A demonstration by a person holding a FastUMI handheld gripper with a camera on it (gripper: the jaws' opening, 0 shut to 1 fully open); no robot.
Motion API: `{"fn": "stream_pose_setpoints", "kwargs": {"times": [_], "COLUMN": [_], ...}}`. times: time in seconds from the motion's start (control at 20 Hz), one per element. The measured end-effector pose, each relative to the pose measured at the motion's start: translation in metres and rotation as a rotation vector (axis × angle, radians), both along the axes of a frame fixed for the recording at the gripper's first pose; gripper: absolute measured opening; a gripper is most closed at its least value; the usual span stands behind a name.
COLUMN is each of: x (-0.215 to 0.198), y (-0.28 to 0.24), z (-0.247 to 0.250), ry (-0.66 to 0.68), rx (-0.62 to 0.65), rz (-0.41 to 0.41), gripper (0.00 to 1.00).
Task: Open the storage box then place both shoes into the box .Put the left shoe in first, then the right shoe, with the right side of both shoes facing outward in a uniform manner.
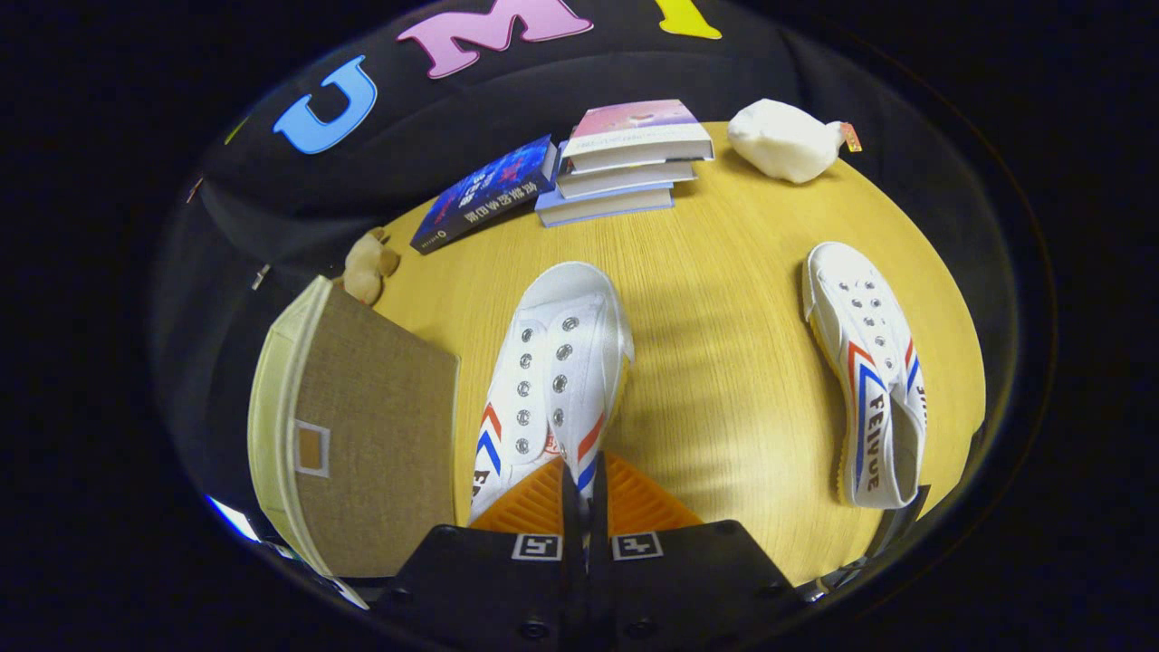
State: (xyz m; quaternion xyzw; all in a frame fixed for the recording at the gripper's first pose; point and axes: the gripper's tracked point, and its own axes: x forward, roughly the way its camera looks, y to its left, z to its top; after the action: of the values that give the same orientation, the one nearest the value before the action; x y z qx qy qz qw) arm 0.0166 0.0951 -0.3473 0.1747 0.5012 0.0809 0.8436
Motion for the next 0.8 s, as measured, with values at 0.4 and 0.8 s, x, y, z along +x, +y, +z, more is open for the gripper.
{"fn": "stream_pose_setpoints", "kwargs": {"times": [0.4,0.8], "x": [-0.022,-0.042], "y": [0.013,0.142], "z": [0.147,0.199], "ry": [-0.126,-0.119], "rx": [0.066,0.249], "rz": [-0.050,0.059], "gripper": [0.05,0.05]}}
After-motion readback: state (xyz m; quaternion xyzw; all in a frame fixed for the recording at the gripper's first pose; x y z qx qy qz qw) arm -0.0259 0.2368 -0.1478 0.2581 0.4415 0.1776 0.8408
